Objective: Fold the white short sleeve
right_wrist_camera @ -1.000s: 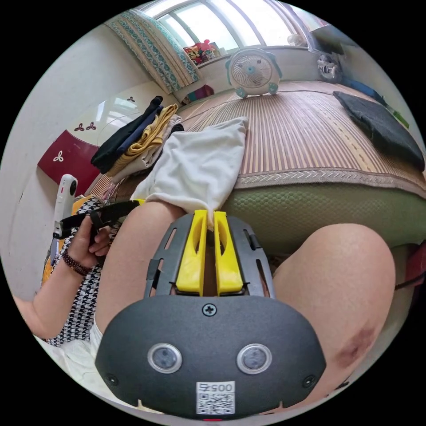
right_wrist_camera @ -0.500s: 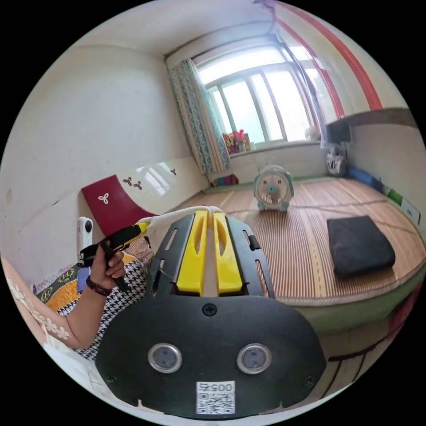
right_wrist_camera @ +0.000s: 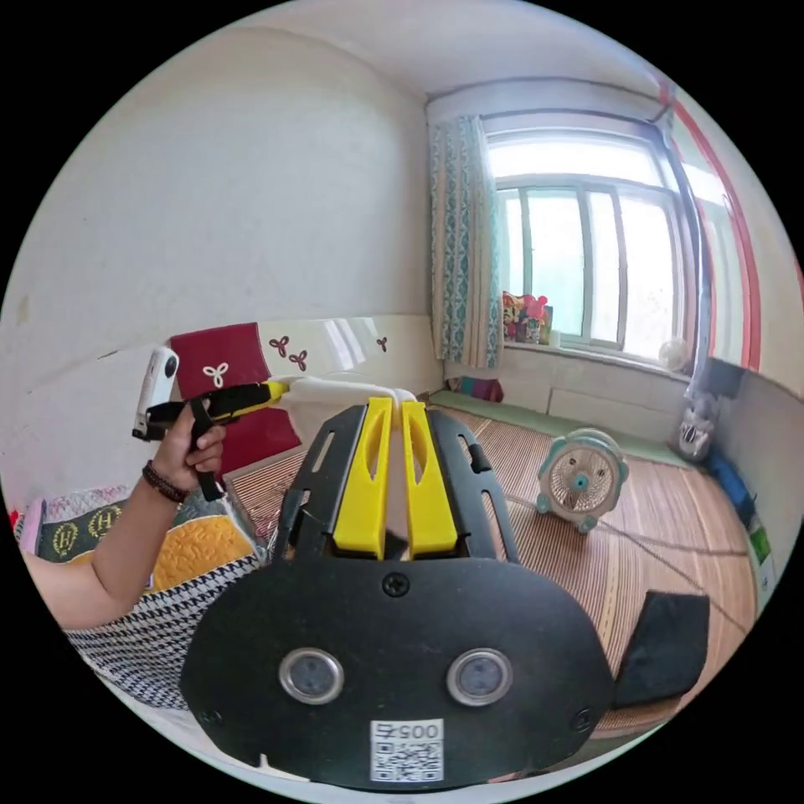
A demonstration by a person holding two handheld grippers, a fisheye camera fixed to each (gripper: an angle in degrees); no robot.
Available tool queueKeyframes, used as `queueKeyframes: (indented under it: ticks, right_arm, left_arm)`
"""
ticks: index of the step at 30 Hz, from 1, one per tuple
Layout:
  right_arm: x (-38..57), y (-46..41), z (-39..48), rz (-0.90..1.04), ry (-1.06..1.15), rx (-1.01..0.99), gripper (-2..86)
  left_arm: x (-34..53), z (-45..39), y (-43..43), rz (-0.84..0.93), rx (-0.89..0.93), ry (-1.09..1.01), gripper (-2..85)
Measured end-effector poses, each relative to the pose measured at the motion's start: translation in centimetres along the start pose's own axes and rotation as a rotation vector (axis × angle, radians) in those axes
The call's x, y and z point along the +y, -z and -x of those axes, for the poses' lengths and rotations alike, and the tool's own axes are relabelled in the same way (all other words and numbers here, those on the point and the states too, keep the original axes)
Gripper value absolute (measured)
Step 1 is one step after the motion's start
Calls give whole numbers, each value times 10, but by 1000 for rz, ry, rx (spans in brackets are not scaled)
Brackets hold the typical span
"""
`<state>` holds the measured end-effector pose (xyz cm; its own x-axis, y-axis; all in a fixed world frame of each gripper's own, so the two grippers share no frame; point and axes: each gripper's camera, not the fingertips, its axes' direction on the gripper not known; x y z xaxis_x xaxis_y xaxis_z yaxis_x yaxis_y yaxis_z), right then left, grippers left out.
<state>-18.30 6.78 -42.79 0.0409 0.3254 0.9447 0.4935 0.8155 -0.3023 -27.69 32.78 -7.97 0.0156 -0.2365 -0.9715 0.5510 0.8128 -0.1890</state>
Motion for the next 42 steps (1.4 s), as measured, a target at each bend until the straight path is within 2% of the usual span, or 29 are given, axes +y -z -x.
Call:
queueKeyframes:
  ticks: [4, 7, 11, 15, 17, 21, 26, 29, 32, 37, 42]
  right_arm:
    - [16, -72, 22, 147, 8, -1, -11]
    - [75, -127, 44, 313, 11, -23, -11]
    - [150, -180, 69, 529, -5, -47, -11]
    - [161, -197, 80, 562, -26, -54, -11]
    - [143, -192, 81, 532, -14, -66, -11]
    - [111, -176, 84, 466, -13, -76, -11]
    - [146, -176, 98, 562, 17, -118, -10]
    - [167, -150, 96, 557, -10, -159, -10]
    - [174, -108, 81, 510, -46, -130, -9]
    - [180, -14, 22, 437, -145, 81, -10]
    - [165, 107, -36, 382, -226, 361, -9]
  left_arm:
    - [1, 43, -23, 94, -119, 64, 48]
    - [47, 85, -51, 231, -223, 112, 48]
    - [135, 147, -100, 517, -302, 212, 47]
    - [151, 168, -91, 468, -240, 285, 47]
    - [136, 158, -86, 452, -253, 247, 47]
    - [115, 119, -79, 435, -343, 119, 49]
    - [143, 83, -63, 438, -548, 87, 29]
    - [168, 55, -41, 388, -657, 63, 5]
    - [187, 19, -24, 333, -648, 34, -3]
    - [204, -48, -38, 292, -530, -63, -6]
    - [209, -132, -108, 342, -314, -211, -6]
